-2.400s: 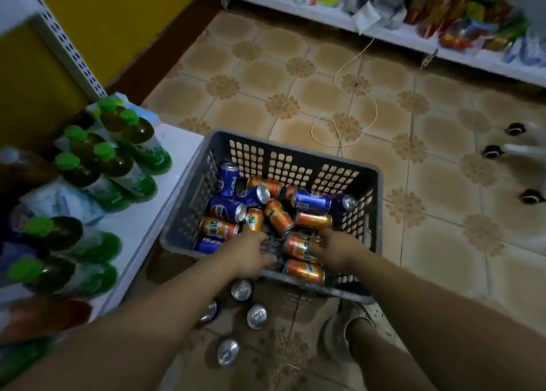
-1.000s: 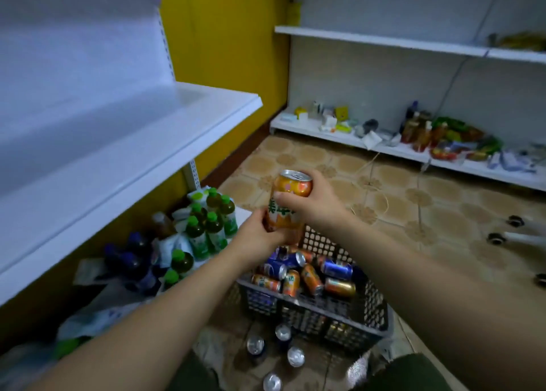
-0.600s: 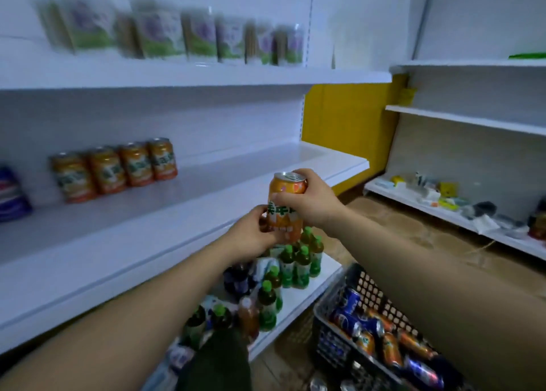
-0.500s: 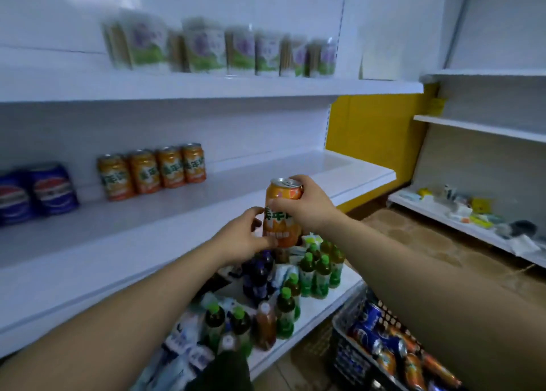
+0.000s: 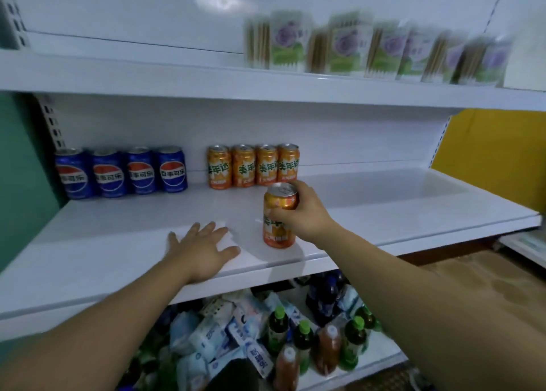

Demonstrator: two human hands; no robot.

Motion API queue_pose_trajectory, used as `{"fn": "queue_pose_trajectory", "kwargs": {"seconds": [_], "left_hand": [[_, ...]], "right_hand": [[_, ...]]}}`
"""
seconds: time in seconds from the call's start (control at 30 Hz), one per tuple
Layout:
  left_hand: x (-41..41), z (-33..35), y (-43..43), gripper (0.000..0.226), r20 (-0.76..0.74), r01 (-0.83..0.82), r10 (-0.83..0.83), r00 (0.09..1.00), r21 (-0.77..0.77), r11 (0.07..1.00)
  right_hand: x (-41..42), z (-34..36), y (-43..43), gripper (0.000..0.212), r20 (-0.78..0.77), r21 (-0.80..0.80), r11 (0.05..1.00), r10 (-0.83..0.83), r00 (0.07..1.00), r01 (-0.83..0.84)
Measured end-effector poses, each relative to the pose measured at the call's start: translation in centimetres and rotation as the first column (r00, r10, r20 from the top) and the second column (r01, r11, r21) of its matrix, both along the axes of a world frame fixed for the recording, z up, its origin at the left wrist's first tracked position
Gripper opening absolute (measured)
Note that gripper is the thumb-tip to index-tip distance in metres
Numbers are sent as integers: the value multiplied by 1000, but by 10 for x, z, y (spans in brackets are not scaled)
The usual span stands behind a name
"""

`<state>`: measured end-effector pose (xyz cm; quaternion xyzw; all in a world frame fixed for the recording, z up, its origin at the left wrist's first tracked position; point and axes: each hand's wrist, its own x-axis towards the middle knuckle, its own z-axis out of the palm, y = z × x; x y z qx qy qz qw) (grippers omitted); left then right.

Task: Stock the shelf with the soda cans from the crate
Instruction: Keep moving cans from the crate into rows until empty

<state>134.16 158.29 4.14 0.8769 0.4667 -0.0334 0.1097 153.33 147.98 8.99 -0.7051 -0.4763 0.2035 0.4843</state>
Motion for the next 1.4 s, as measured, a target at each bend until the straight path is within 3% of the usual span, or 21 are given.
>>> {"fn": "queue_pose_trajectory", "kwargs": {"seconds": [0.1,0.33,0.53,1.07,1.4], "left_hand": [[4,-4,3,73,-11,8,-8,1000,24,1000],[3,-6,7,73,-25,16,-16,1000,22,1000],[2,-8,8,76,-13,15,-14,1000,18,1000],[0,-8,7,76,79,0,0,997,1,1000],[0,-9,9,77,77,-2,3,997,-10,1000]], "right_hand": [[-2,0,26,82,51,-21,999,34,998,-33],[-12,-3,83,58,185,35,991,122,975,-130],[-15,-14,130,67,296,13,998,58,954,-65],[-17,-34,194,71,319,104,992,36,947,-72],[-14,-32,202,70,285,64,993,75,956,-97]]}}
